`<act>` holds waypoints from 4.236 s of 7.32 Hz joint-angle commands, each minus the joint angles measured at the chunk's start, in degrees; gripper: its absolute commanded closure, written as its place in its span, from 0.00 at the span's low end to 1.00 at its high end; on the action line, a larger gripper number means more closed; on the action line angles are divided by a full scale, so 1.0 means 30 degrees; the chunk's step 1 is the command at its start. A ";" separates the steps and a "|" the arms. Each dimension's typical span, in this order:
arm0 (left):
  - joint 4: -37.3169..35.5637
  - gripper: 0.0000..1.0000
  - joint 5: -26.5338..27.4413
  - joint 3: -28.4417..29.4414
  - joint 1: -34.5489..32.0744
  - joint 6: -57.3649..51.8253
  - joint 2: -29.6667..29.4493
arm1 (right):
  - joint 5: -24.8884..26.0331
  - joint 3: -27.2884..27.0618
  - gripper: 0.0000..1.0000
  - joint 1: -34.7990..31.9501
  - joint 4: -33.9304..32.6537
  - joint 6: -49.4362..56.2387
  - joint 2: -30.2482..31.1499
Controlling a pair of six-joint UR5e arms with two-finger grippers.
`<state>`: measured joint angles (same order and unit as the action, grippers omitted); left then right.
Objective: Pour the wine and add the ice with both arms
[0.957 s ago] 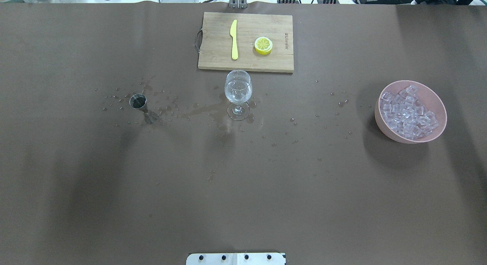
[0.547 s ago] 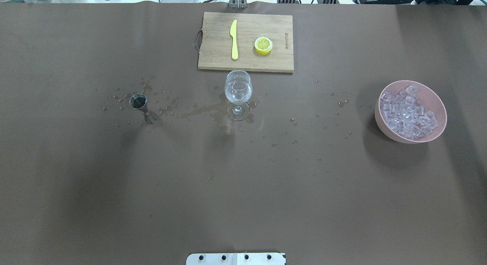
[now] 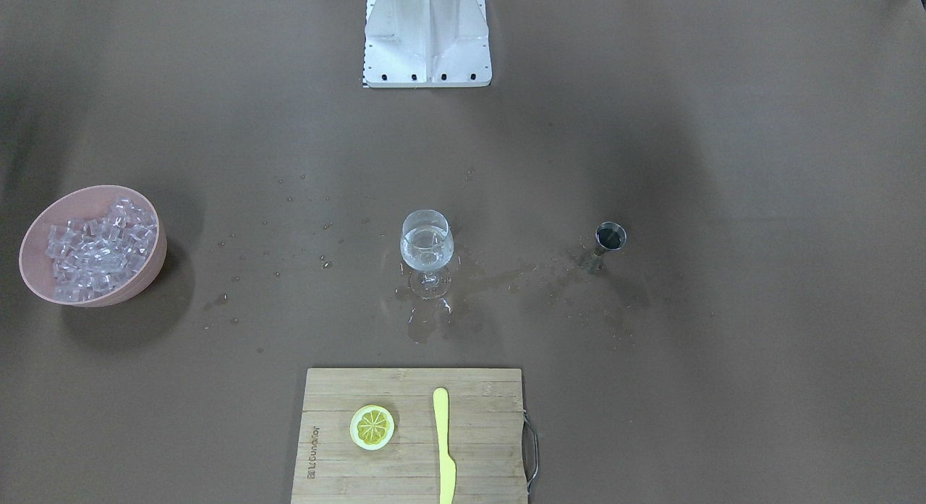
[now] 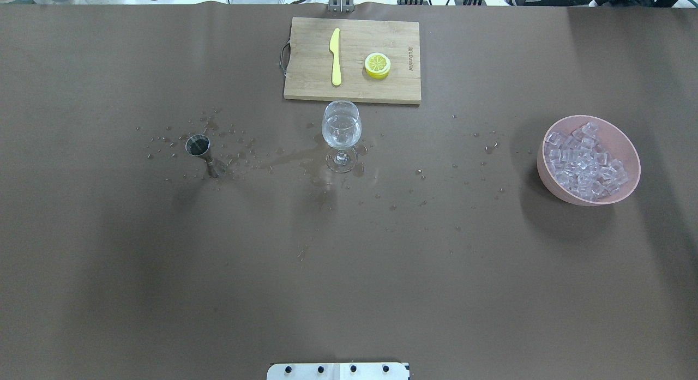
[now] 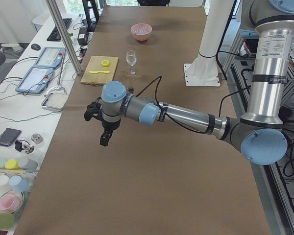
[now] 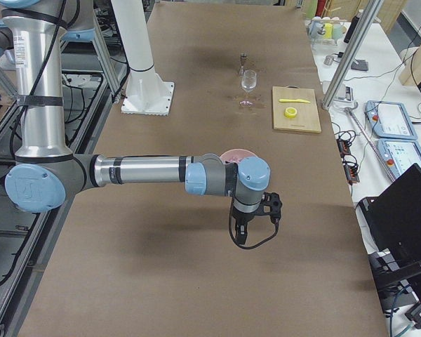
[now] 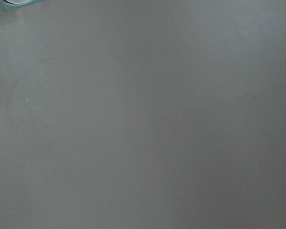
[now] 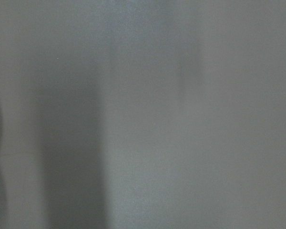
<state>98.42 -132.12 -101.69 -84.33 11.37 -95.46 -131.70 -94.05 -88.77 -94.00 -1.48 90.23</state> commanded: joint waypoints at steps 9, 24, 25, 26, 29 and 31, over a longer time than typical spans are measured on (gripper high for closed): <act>-0.3889 0.02 1.4832 -0.8642 1.7482 2.3596 -0.3540 | -0.0106 0.0355 0.00 0.0087 0.0013 0.0026 0.0100; -0.4594 0.02 3.0500 -0.0735 2.3949 3.0782 -0.5210 | -0.1246 0.0208 0.00 0.0087 0.0013 -0.0032 -0.0105; -0.4507 0.02 3.0998 -0.0122 2.3920 3.0753 -0.5268 | -0.1277 0.0208 0.00 0.0087 -0.0015 -0.0032 -0.0105; -0.4506 0.02 3.1032 0.0145 2.3774 3.0723 -0.5240 | -0.1277 0.0208 0.00 0.0087 -0.0016 -0.0032 -0.0105; -0.4506 0.03 3.2024 0.1371 2.3073 3.0664 -0.5530 | -0.1541 0.0237 0.00 0.0087 -0.0016 -0.0032 -0.0134; -0.4157 0.03 3.2321 0.2166 2.2836 3.0723 -0.6350 | -0.1570 0.0296 0.00 0.0087 -0.0016 -0.0032 -0.0134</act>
<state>85.27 -35.67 -96.68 -15.45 103.51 -113.24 -136.31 -93.26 -88.51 -94.04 -1.58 89.83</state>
